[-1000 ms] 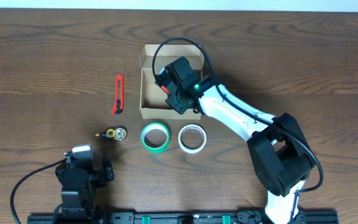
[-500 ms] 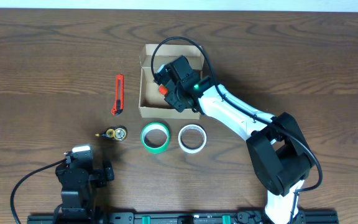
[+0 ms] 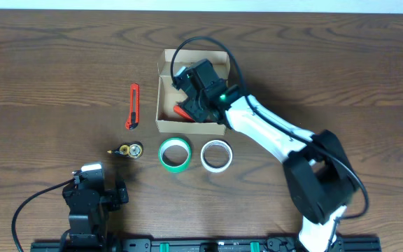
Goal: Pack container
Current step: 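Move the right gripper to the white tape roll and grasp its rim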
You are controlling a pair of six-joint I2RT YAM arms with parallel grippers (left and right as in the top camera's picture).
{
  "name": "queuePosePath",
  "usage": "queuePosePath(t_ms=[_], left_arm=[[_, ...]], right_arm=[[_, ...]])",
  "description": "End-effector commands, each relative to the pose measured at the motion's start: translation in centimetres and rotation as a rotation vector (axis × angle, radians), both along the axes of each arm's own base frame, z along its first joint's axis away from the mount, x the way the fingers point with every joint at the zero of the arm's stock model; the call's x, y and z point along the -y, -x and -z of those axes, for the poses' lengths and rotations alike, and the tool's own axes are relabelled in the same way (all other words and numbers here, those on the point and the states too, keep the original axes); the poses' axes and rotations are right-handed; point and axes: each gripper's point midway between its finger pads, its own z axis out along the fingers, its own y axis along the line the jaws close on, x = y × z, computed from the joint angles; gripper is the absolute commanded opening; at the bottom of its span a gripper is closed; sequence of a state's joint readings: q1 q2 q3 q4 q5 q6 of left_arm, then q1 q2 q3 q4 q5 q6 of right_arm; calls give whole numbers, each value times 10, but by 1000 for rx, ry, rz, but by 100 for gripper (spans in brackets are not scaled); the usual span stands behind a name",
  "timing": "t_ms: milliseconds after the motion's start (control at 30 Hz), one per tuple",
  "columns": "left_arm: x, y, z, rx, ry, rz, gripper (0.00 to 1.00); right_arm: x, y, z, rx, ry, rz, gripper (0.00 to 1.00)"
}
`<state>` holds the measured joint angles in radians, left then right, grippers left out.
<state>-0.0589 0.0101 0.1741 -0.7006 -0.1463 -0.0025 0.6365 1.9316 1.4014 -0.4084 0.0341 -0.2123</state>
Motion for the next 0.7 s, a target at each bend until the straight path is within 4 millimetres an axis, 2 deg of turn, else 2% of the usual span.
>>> queuePosePath(t_ms=[0,67,100,200,367,500,667], left_arm=[[-4,1,4,-7,-13,-15,95],[-4,1,4,-7,-13,-15,95],[-4,1,4,-7,-13,-15,95],[-4,1,4,-7,-13,-15,95],[-4,1,4,-7,-13,-15,95],[-4,1,4,-7,-13,-15,95],[-4,1,4,-7,-13,-15,95]], right_arm=[[2,7,-72,70,-128,72,90],[12,20,-91,46,-160,120,93],[22,30,-102,24,-172,170,98],[55,54,-120,-28,-176,335,100],[118,102,-126,-114,-113,625,99],[151,136,-114,-125,-77,774,99],[164,181,-63,-239,-138,961,99]])
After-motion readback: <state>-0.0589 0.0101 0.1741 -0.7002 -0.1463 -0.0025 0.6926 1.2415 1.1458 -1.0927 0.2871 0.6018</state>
